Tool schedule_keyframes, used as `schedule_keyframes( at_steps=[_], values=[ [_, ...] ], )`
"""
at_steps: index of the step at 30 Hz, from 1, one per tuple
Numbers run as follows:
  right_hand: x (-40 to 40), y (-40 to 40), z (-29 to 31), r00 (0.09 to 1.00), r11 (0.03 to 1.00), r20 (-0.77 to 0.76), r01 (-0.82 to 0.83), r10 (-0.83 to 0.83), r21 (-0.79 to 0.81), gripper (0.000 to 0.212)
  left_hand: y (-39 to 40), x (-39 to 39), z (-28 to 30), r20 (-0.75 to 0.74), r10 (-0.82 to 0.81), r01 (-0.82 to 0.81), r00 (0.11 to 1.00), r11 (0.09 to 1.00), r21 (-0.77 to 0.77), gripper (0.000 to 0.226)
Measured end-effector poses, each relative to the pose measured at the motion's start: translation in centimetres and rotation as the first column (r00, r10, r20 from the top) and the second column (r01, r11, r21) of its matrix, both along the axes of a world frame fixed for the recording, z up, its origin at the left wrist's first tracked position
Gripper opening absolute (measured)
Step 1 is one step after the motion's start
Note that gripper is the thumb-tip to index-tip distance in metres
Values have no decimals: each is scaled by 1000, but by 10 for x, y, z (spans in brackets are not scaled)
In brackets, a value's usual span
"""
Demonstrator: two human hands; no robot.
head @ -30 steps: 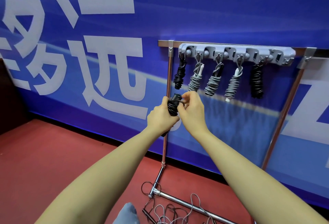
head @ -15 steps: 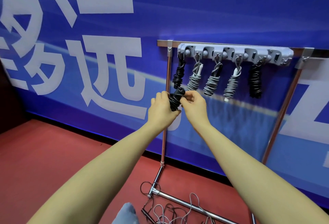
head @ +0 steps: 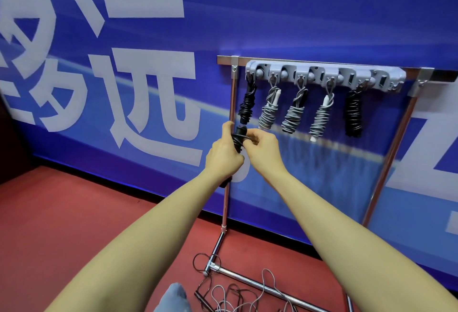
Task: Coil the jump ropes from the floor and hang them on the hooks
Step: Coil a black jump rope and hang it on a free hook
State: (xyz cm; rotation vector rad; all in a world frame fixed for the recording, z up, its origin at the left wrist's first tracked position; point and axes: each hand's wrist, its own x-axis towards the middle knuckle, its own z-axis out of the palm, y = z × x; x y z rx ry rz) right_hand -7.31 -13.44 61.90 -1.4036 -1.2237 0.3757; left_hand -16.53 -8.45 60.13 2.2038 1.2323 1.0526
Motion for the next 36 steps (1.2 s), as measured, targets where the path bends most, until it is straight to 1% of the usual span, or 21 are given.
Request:
schedule_keyframes(
  at_steps=[2,3,4,5,7,8,9,11,14,17,19,21,23,25,27,29,30,32,33,34,36],
  values=[
    [3,-2,1,1000,1000,-5,-10,10,14,25,2,0,2,29,-50,51,998,998,-34,83],
    [4,-3,2,1000,1000,-21,-15,16,27,22,1,1,3,36,-56,57,998,998,-38,84],
    [5,-4,3,999,999,-35,-21,22,39,19,1,1,4,37,-50,52,998,998,-38,78],
    [5,-4,4,999,999,-40,-24,26,47,17,0,2,6,38,-39,40,999,999,-33,64],
    [7,-5,5,998,998,-42,-34,37,50,10,-2,2,9,9,-3,3,1000,1000,-8,29],
    [8,-6,6,998,998,-49,-45,48,54,8,-4,2,10,-4,9,-9,1000,1000,10,18],
    [10,-7,6,996,996,-60,-58,61,63,6,-6,2,11,-7,13,-13,1000,1000,20,13],
    [14,-10,5,993,995,-90,-73,79,72,3,-11,3,13,15,2,-2,1000,1000,10,13],
    [21,-12,3,987,993,-123,-98,106,66,5,-16,4,13,56,-63,63,996,998,-9,21],
    [26,-14,4,991,993,-72,-109,112,49,12,-18,3,11,109,-135,136,985,991,-4,33],
    [27,-14,5,992,992,-58,-107,111,63,15,-20,3,12,123,-125,126,984,992,-5,37],
    [27,-15,8,991,990,-52,-121,125,78,17,-21,3,14,120,-97,100,988,995,-22,48],
    [27,-15,9,989,987,-30,-140,142,74,14,-21,1,16,108,-105,110,989,993,-44,65],
    [29,-15,10,988,986,-9,-155,156,58,8,-22,-1,17,112,-140,150,984,985,-85,70],
    [31,-14,9,985,984,-11,-172,173,48,10,-23,-4,17,129,-170,186,977,974,-126,61],
    [33,-14,6,981,980,-23,-193,194,38,14,-25,-7,17,136,-200,220,970,963,-154,44],
    [33,-14,6,978,978,-23,-204,205,35,15,-27,-8,17,167,-216,244,962,955,-170,33],
    [33,-14,4,976,976,-26,-215,216,38,15,-30,-10,16,283,-227,290,932,936,-202,15],
    [33,-13,3,976,976,-32,-213,215,44,14,-30,-10,15,337,-217,297,916,932,-207,12],
    [32,-12,3,976,976,-38,-214,215,49,14,-30,-10,14,374,-203,296,905,931,-212,15],
    [29,-12,3,976,976,-44,-213,215,56,11,-29,-8,12,367,-147,237,918,948,-212,24]
  ],
)
